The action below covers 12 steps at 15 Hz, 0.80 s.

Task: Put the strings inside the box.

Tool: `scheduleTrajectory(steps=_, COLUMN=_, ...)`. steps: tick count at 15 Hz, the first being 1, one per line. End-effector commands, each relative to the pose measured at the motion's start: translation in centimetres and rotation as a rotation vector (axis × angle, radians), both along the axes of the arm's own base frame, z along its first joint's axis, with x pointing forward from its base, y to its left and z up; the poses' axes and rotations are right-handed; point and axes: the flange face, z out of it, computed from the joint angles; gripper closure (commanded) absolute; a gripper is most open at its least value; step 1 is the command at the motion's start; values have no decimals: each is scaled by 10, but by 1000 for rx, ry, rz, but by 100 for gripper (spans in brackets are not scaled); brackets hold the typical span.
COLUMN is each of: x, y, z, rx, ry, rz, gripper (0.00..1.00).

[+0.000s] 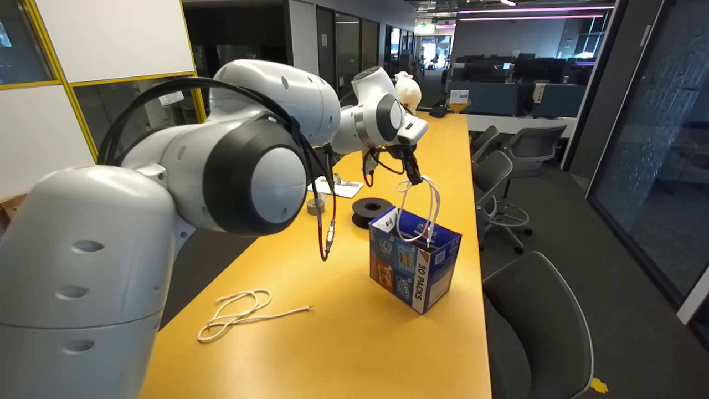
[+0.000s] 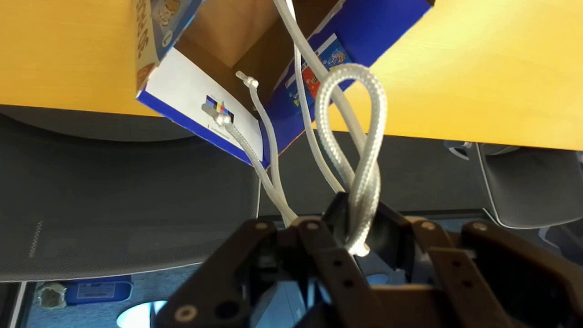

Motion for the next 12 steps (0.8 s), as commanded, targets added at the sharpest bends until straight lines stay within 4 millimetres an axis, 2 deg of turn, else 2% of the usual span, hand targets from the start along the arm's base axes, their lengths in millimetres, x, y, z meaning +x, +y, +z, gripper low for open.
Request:
scheduleTrajectory(steps=1, x=22, y=-10, z=-14, rx=48, ry=11, rz=48, gripper=94)
scheduleTrajectory(steps=5, x=38, y=-13, z=-50, rx=113, ry=40, rz=121, gripper=94)
scheduleTrajectory(steps=11, x=51, y=-18, z=-80, rx=155, ry=83, rz=174, gripper=94)
scheduleTrajectory(steps=12, x=51, y=-19, z=-82, rx=160, ry=89, rz=177, gripper=64)
